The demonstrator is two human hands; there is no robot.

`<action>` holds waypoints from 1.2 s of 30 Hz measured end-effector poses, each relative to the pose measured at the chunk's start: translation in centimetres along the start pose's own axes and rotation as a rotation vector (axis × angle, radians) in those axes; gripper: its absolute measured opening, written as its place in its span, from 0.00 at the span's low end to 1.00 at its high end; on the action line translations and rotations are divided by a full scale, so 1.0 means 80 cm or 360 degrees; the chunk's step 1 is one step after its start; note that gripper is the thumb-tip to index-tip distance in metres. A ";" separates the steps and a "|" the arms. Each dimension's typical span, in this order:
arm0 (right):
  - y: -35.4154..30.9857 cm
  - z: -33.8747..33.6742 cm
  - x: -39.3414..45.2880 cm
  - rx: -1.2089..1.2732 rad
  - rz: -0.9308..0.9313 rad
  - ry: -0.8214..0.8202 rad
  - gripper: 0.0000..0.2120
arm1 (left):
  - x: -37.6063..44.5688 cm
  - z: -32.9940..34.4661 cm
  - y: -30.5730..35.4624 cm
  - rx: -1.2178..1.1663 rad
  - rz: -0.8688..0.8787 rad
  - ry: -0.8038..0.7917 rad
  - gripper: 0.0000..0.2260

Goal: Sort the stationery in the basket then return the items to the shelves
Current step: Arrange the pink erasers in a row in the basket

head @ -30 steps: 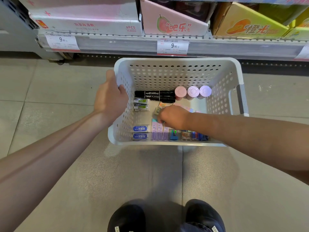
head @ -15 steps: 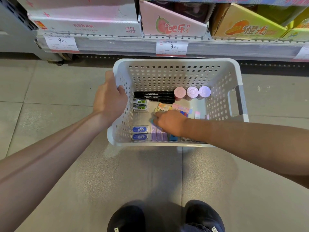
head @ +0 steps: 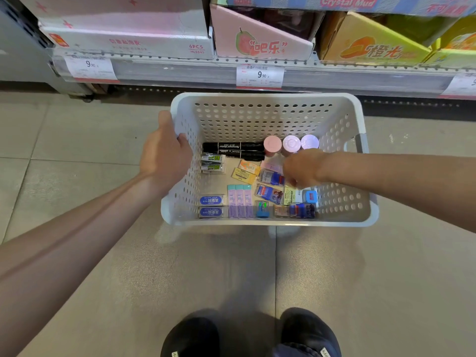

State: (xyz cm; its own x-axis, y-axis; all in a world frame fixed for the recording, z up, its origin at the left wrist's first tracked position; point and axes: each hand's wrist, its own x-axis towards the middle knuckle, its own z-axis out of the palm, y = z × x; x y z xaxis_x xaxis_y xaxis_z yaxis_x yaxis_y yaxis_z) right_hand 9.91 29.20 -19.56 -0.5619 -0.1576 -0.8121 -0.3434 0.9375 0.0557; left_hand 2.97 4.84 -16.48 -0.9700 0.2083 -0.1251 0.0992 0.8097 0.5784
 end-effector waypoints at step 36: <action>-0.002 -0.001 0.014 -0.0379 -0.0065 -0.0018 0.11 | 0.000 -0.001 0.001 -0.0019 -0.0011 -0.0005 0.07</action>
State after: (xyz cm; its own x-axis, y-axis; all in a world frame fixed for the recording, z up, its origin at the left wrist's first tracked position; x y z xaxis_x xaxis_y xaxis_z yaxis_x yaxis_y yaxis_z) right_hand 9.28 28.84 -20.46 -0.5361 -0.1890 -0.8227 -0.5342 0.8306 0.1573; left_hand 2.98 4.82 -16.35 -0.9700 0.2041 -0.1317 0.0896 0.8046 0.5870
